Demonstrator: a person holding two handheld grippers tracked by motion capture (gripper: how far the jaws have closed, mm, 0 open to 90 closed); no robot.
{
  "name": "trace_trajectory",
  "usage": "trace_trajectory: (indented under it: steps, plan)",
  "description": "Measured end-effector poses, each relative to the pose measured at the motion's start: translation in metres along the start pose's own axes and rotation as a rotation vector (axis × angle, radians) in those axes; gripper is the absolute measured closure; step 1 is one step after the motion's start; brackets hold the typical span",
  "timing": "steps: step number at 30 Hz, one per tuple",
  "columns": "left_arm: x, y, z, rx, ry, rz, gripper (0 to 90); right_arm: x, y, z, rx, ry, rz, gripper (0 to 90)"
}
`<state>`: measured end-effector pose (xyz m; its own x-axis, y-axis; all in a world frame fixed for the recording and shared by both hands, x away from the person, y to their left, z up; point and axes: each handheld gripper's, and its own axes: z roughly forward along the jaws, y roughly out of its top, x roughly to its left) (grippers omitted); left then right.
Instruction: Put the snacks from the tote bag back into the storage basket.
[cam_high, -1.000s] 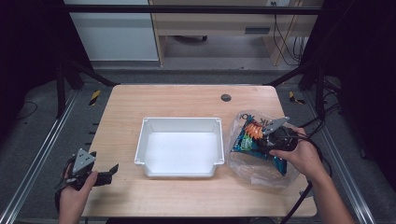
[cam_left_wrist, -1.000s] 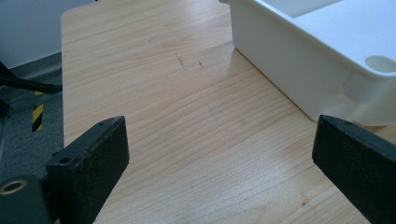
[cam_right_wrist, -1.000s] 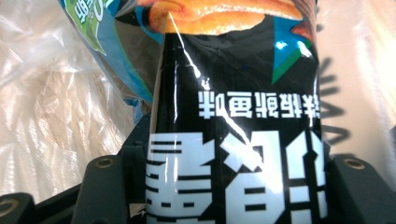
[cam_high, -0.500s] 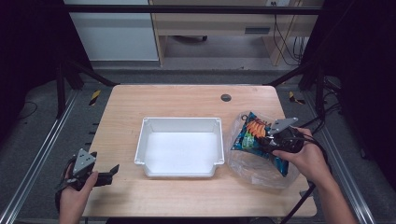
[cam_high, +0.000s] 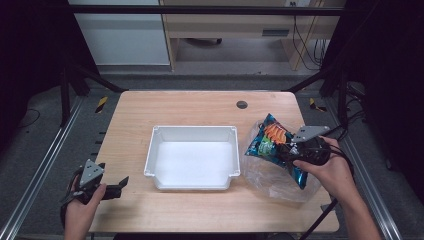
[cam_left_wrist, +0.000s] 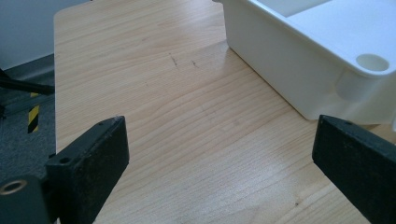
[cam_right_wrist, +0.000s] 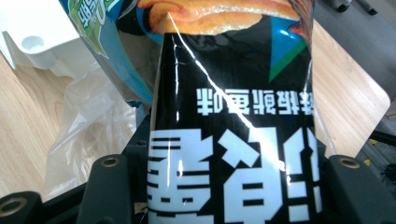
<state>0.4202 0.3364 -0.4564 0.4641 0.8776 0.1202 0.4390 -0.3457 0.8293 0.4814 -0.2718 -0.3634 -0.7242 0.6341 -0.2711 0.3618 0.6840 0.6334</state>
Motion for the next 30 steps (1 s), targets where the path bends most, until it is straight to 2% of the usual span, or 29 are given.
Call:
trace_trajectory:
  steps: [11, 30]
  plan:
    - [0.001, 0.0, -0.001, -0.004, 0.0, -0.005, 3.4, 0.006, 0.012, -0.009, -0.055, -0.004, -0.011, 42.4]
    - [0.003, 0.0, -0.002, -0.006, 0.001, -0.011, 3.4, 0.009, 0.034, -0.011, -0.098, -0.014, -0.027, 42.7]
